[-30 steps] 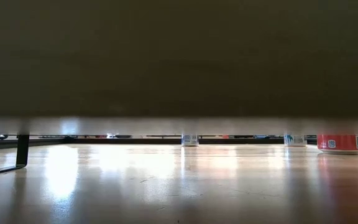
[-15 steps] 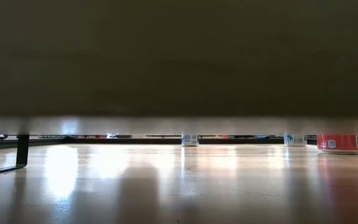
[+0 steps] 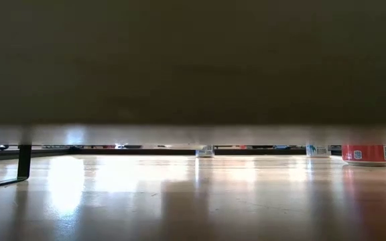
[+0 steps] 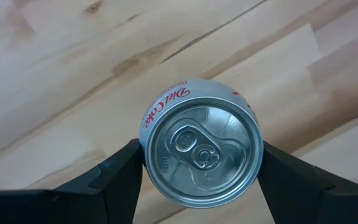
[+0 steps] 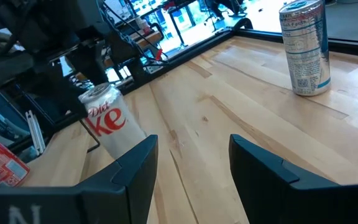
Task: Place canned beverage on shelf
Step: Move the soda cans to the middle of the table
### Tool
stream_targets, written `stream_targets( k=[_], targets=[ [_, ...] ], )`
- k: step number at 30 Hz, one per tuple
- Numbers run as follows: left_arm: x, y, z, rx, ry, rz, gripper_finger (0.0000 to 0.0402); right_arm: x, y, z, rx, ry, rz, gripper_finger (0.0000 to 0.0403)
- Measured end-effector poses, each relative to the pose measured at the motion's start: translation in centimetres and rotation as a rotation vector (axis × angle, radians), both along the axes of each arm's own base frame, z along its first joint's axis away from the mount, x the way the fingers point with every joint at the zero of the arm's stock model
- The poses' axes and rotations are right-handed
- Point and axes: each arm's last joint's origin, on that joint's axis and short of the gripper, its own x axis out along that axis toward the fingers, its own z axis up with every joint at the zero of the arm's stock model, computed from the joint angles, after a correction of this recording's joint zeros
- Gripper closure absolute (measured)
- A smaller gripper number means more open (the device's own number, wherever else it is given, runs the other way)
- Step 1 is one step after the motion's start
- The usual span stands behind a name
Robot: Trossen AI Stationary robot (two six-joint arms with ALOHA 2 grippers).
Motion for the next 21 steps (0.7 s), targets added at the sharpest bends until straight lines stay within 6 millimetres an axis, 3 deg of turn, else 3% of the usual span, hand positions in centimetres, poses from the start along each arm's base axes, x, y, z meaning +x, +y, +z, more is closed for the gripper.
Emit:
stream_targets(
  k=[21],
  targets=[
    [1.6, -0.8, -1.7, -0.017, -0.012, 0.006, 0.0130, 0.0, 0.0, 0.0, 0.000, 0.000, 0.000, 0.0220]
  ],
)
